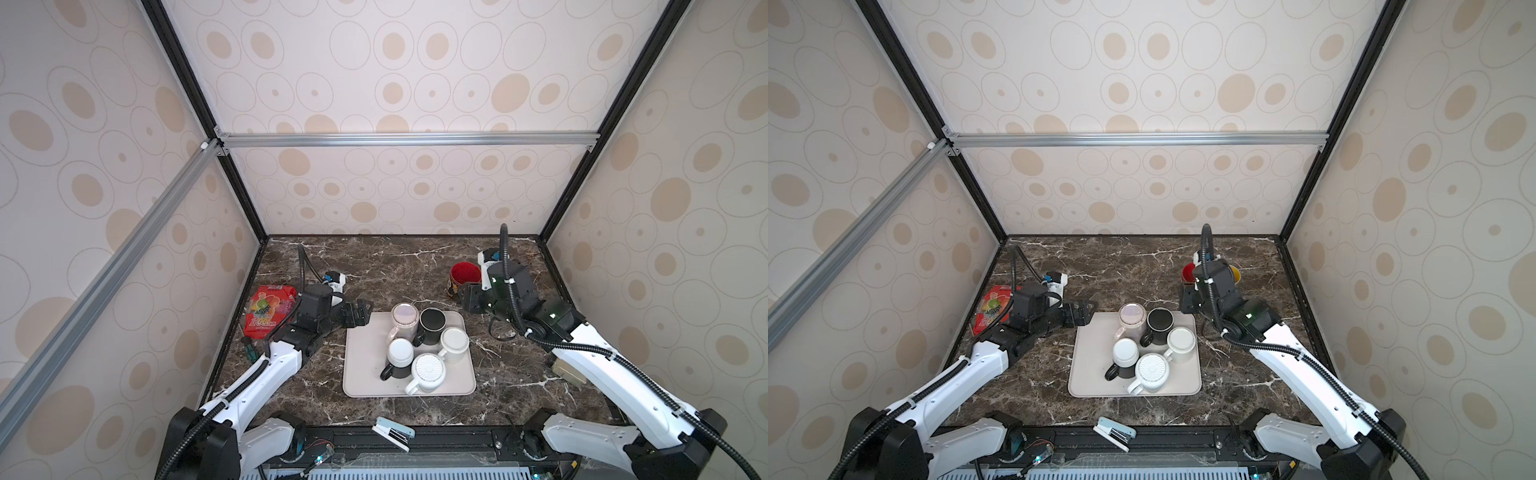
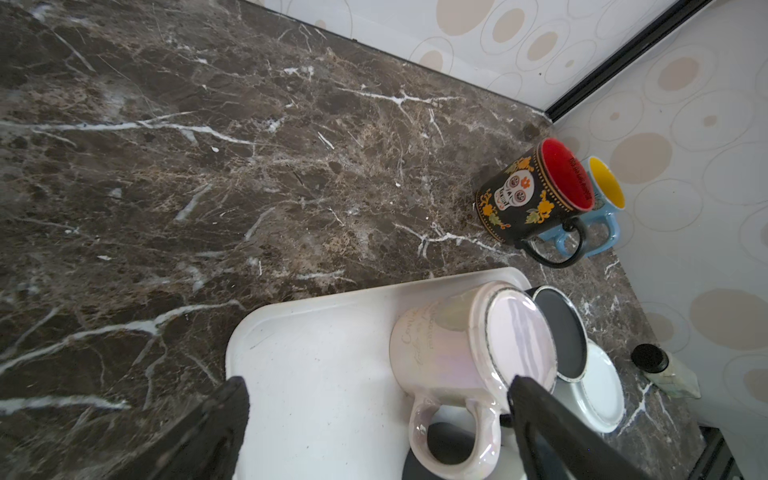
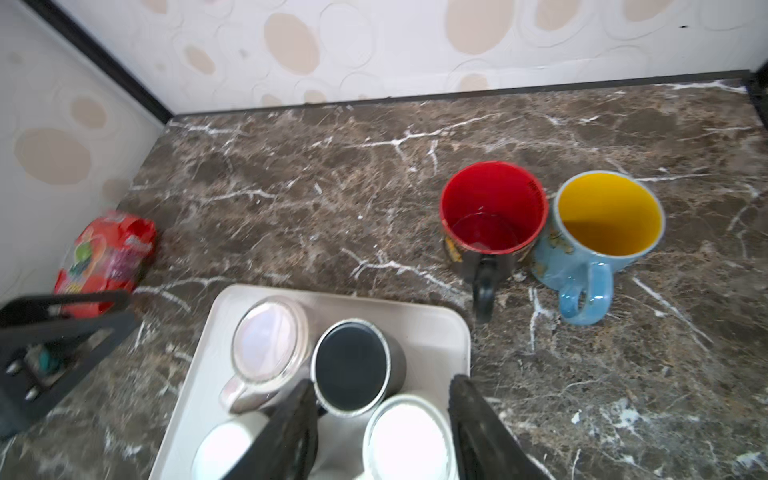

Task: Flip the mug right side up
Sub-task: 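Raise the right gripper off the black mug while the left moves over the tray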

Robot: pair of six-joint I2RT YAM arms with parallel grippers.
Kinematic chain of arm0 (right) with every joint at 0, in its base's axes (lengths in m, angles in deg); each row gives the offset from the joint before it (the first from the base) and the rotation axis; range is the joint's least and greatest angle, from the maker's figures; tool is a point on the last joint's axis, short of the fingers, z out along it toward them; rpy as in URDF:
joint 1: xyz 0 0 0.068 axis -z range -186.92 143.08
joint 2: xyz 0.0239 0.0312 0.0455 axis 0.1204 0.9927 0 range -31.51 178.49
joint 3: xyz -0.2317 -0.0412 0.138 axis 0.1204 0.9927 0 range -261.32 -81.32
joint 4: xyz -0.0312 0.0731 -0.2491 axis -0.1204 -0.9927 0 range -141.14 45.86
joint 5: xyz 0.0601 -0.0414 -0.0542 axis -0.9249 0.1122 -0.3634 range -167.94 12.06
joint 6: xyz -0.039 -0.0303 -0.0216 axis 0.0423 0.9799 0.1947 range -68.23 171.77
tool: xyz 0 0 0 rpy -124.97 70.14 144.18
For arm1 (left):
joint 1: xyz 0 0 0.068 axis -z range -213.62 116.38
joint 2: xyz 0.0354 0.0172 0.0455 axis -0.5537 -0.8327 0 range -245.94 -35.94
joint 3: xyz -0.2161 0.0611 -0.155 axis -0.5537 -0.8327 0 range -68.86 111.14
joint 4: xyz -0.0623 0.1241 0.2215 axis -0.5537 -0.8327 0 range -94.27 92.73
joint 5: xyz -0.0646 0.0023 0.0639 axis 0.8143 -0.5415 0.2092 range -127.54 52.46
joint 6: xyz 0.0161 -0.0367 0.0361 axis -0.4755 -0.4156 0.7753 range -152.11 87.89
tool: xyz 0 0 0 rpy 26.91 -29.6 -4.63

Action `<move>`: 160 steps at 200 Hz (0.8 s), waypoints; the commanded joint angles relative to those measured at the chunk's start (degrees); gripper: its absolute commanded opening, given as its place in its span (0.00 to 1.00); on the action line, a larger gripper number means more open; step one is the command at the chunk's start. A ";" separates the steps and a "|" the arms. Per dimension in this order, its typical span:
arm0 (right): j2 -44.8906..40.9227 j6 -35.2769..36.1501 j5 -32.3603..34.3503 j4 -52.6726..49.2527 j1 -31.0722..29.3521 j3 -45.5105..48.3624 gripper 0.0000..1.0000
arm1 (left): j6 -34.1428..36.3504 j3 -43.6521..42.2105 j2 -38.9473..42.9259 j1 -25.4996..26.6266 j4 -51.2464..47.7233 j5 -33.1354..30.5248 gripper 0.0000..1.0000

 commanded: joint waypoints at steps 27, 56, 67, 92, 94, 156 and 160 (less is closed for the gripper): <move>0.87 -2.06 6.56 -11.33 -13.58 -2.28 0.53 | 2.89 5.64 3.56 7.44 -10.71 -6.86 0.97; 5.41 -2.85 5.97 -17.25 -18.05 -5.44 0.54 | 2.42 6.00 5.19 13.37 -14.84 -10.77 0.95; 7.06 -3.95 5.99 -18.86 -18.54 -6.41 0.54 | 2.17 5.33 5.43 14.94 -15.59 -11.28 0.95; 5.88 -5.84 6.07 -15.00 -18.83 -2.92 0.54 | 1.75 2.69 5.32 17.78 -15.37 -11.33 0.91; 5.75 -5.96 6.14 -14.56 -18.86 -2.58 0.54 | 1.72 2.56 5.26 18.00 -15.31 -11.33 0.90; 4.06 -8.03 9.02 -12.45 -18.88 0.57 0.52 | 2.29 1.10 1.02 25.90 -14.59 -10.17 0.70; 3.95 -8.05 9.10 -12.43 -18.93 0.74 0.52 | 2.52 1.15 0.79 26.39 -14.91 -10.26 0.71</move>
